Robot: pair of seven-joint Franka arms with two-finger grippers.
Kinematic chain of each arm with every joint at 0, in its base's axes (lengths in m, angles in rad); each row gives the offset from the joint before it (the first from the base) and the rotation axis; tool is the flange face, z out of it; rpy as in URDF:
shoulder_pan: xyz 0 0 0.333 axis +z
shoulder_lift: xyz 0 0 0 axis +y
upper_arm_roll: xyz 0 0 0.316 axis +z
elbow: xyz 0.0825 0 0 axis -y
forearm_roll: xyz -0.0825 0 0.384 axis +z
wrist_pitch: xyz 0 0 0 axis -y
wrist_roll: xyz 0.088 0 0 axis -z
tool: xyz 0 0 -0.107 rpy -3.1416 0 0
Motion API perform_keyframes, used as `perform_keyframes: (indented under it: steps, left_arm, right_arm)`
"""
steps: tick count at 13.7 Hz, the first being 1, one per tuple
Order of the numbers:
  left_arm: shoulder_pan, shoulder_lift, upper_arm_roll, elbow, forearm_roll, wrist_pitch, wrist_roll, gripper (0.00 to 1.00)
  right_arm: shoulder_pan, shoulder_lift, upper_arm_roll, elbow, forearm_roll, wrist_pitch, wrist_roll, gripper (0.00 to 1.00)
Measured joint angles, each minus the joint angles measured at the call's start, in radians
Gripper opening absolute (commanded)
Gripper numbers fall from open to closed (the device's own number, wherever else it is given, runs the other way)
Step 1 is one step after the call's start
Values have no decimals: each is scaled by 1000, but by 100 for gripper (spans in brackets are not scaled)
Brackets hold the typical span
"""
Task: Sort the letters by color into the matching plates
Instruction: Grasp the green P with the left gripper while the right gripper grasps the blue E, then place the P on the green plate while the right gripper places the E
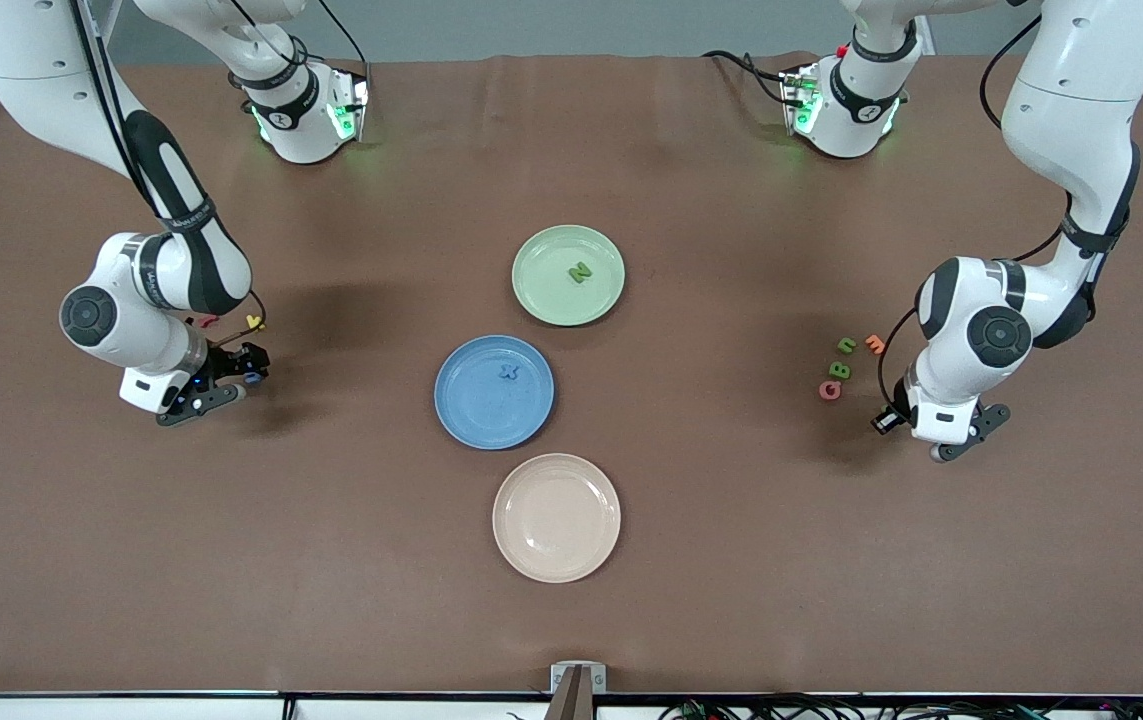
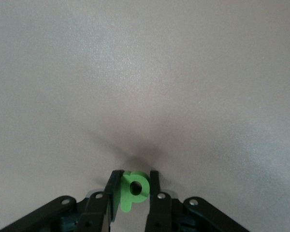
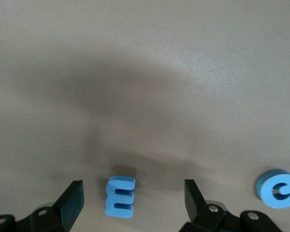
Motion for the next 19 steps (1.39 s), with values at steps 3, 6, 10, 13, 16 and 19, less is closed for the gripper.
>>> perform_keyframes:
  steps: [3, 6, 10, 13, 16, 19]
  left_arm:
    - [3, -34, -46, 5, 0, -11, -29, 0]
    - [2, -85, -159, 6, 0, -73, -131, 0]
    - [-10, -102, -300, 5, 0, -89, -313, 0]
    - [-52, -101, -378, 2, 0, -91, -490, 0]
    - [-174, -99, -392, 0, 0, -92, -686, 0]
    - [-306, -97, -394, -1, 0, -92, -861, 0]
  right_arm:
    - [1, 0, 3, -15, 0, 23, 0, 63]
    - [1, 1, 3, -26, 0, 40, 0, 50]
    - [1, 2, 2, -27, -2, 51, 0, 32]
    - [0, -1, 0, -27, -2, 52, 0, 20]
    - [1, -2, 0, -27, -2, 52, 0, 15]
    - [1, -1, 0, -27, -2, 51, 0, 15]
